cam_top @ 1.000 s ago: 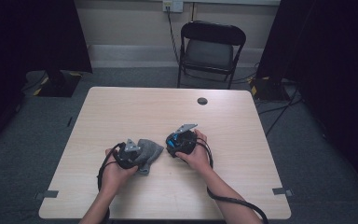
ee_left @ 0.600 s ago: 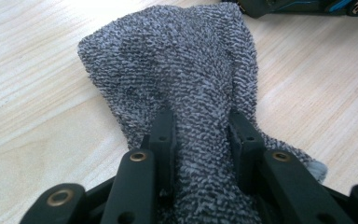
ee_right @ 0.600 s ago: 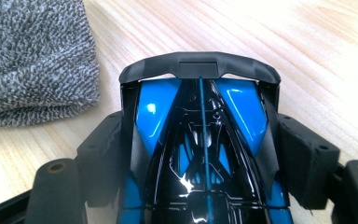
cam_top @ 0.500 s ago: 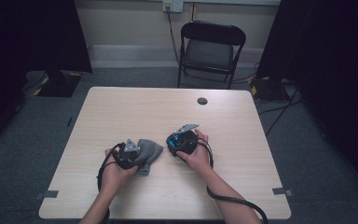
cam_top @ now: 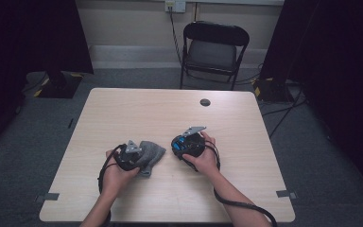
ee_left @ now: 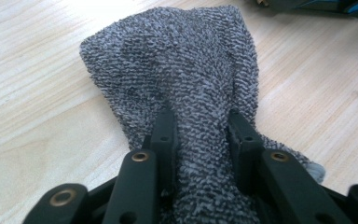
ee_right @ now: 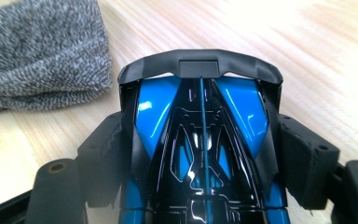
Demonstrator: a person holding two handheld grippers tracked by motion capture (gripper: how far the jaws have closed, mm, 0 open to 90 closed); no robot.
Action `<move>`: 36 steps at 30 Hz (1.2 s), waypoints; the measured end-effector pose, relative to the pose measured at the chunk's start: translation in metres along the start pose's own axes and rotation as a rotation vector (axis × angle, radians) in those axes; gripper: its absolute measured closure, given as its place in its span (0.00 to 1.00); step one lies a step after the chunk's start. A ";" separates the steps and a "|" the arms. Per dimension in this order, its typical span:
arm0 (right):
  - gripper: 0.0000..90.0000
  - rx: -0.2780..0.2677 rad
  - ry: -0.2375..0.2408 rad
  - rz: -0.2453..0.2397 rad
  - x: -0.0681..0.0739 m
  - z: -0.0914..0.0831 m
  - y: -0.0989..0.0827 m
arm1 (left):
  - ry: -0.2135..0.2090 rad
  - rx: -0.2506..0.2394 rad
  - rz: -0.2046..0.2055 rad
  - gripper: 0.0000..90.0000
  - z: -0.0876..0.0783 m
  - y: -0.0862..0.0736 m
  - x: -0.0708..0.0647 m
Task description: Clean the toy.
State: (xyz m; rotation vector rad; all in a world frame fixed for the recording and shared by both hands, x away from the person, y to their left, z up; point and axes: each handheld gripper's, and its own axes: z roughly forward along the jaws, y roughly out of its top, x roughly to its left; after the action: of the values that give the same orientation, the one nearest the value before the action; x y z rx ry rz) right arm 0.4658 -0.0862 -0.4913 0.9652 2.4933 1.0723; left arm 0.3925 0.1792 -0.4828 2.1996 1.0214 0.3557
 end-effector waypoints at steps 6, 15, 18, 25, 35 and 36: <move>0.28 -0.025 0.009 0.019 -0.004 -0.012 -0.002 | -0.009 0.006 -0.029 0.80 -0.003 0.002 0.001; 0.28 -0.058 0.038 0.019 -0.007 -0.030 -0.003 | -0.007 -0.027 -0.043 0.84 -0.008 0.008 0.003; 0.28 -0.068 0.040 0.018 -0.007 -0.036 -0.003 | -0.008 -0.059 -0.046 0.84 -0.014 0.012 0.003; 0.28 -0.075 0.067 0.004 -0.002 -0.044 -0.002 | 0.005 -0.097 -0.036 0.84 -0.017 0.024 0.005; 0.28 -0.097 0.112 -0.052 0.012 -0.054 0.004 | -0.001 -0.115 0.017 0.84 -0.010 0.071 0.003; 0.28 -0.100 0.114 -0.053 0.013 -0.055 0.004 | -0.010 -0.119 0.018 0.84 -0.009 0.075 0.001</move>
State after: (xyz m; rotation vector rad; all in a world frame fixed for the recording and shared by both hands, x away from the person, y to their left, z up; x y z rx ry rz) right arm 0.4322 -0.1058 -0.4498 0.8265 2.5115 1.2550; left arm 0.4313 0.1491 -0.4257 2.1026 0.9510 0.4028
